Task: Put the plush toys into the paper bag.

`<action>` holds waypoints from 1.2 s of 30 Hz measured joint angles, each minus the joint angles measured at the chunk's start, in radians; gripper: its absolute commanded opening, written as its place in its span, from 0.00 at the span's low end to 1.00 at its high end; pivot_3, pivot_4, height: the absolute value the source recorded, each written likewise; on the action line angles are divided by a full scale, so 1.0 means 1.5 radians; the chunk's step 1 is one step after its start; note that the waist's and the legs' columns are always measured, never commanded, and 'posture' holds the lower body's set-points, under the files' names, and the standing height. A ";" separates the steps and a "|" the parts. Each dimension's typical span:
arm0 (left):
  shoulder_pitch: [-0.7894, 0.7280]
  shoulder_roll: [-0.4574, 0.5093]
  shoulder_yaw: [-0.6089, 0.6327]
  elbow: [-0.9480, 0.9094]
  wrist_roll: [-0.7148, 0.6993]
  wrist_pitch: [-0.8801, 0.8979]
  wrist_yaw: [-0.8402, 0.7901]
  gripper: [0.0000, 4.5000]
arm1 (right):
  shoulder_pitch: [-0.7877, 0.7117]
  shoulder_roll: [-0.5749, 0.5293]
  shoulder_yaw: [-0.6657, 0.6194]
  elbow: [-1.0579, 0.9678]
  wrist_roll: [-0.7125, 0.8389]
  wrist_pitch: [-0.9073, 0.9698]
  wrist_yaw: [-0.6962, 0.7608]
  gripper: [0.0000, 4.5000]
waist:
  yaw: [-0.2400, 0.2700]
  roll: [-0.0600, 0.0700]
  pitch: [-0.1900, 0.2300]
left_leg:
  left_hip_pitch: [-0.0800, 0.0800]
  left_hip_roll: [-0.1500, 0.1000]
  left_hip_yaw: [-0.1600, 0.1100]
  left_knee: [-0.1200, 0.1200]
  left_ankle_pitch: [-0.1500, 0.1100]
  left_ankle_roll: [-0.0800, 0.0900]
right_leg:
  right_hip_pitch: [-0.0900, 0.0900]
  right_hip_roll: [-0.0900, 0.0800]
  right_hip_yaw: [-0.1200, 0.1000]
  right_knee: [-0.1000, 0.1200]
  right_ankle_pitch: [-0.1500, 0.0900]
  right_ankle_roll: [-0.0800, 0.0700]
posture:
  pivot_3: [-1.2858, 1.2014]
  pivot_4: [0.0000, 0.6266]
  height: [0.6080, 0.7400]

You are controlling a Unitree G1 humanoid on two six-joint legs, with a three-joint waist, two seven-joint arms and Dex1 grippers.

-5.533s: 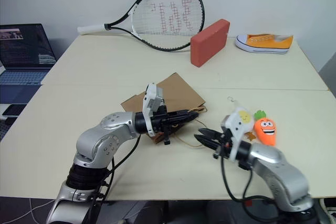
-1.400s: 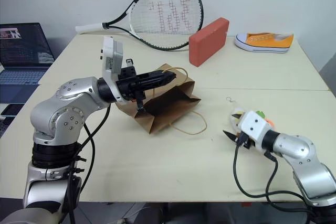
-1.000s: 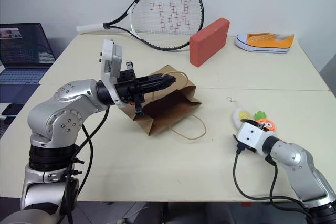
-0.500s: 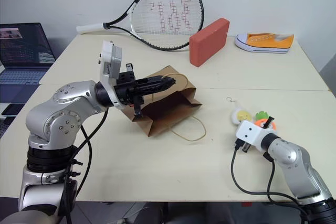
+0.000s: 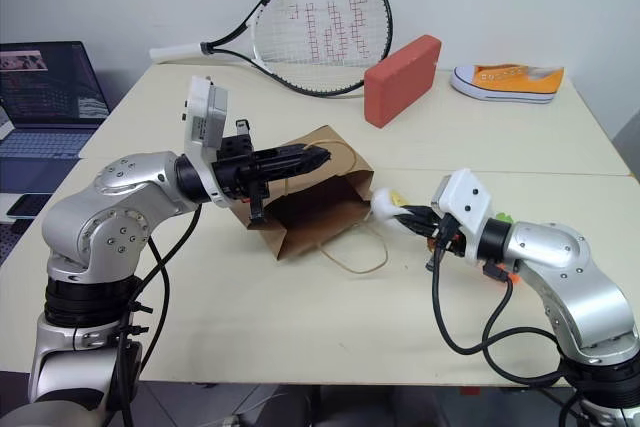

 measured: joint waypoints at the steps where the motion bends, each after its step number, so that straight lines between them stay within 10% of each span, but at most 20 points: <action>1: 0.000 0.000 0.000 0.002 0.000 0.000 -0.001 0.00 | -0.009 0.011 0.011 0.003 0.001 0.002 -0.007 0.00 | 0.000 0.000 0.000 | 0.000 0.000 0.000 0.000 0.000 0.000 | 0.000 0.000 0.000 0.000 0.000 0.000 | 0.52 0.24 1.00; 15: -0.011 -0.007 -0.006 0.000 -0.008 0.009 -0.007 0.00 | -0.084 0.197 0.155 0.144 -0.081 -0.025 -0.123 0.00 | -0.001 0.000 0.000 | 0.000 0.000 0.000 0.000 0.000 0.000 | 0.000 0.000 0.000 0.000 0.001 0.001 | 0.52 0.24 1.00; 36: -0.012 -0.008 -0.007 -0.011 -0.029 0.029 -0.037 0.00 | -0.143 0.486 -0.060 0.265 0.089 0.202 -0.358 0.00 | -0.005 0.000 0.000 | 0.000 0.000 -0.001 -0.001 0.000 0.000 | -0.001 0.000 -0.001 0.001 0.001 0.001 | 0.52 0.24 1.00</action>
